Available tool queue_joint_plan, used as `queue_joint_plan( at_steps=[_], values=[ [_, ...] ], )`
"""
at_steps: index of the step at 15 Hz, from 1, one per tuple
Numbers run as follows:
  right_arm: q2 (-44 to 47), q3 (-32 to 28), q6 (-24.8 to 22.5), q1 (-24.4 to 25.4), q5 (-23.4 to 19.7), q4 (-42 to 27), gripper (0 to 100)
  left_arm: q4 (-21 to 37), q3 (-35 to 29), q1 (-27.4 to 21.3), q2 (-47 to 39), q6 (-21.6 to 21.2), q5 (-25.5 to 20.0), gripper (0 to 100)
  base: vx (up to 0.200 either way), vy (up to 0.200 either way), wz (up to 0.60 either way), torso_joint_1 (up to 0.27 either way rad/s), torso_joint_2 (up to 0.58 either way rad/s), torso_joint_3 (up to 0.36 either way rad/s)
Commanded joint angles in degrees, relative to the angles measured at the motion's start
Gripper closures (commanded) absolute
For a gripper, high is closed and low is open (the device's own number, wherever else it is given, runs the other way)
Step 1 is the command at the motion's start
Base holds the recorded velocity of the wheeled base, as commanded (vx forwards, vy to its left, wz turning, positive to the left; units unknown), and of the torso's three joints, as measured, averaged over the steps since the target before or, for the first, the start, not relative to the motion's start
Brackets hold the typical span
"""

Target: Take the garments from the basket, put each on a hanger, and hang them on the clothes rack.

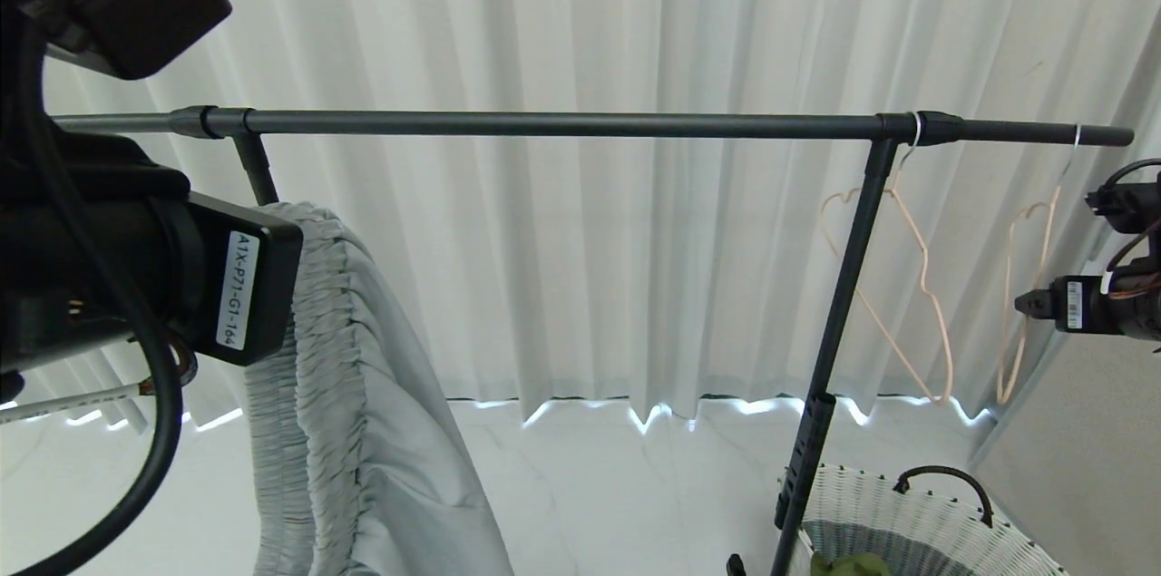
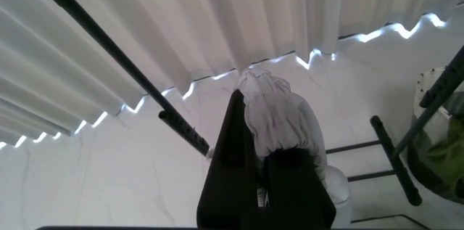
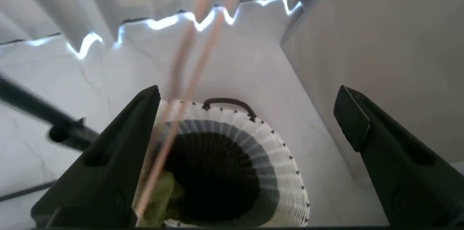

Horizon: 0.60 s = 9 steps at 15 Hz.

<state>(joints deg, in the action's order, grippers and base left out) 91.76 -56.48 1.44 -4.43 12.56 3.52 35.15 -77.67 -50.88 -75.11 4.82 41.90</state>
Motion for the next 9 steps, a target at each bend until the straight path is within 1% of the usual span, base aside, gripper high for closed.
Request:
queue_joint_plan(
  at_steps=[1, 6, 8, 9],
  values=[
    [2.28, -0.03, -0.03, -0.85, -0.95, 0.17, 0, 0.01, 0.06, -0.01, -0.22, 0.02, 0.02, 100, 0.000, 0.000, 0.00, 0.000, 0.00, 0.000],
    [2.20, -0.21, 0.14, -0.94, -1.57, 0.96, 0, 0.01, 0.06, -0.01, -0.48, 0.02, 0.02, 100, 0.000, 0.000, 0.00, 0.000, 0.00, 0.000],
    [2.46, -0.83, 0.14, -1.38, -2.80, 1.84, 0, 0.01, 0.06, -0.01, -0.48, 0.02, 0.02, 100, 0.000, 0.000, 0.00, 0.000, 0.00, 0.000],
    [2.46, -1.53, 0.14, -2.25, -5.17, 1.84, 0, 0.01, 0.06, -0.01, -0.48, 0.02, 0.02, 100, 0.000, 0.000, 0.00, 0.000, 0.00, 0.000]
  ],
)
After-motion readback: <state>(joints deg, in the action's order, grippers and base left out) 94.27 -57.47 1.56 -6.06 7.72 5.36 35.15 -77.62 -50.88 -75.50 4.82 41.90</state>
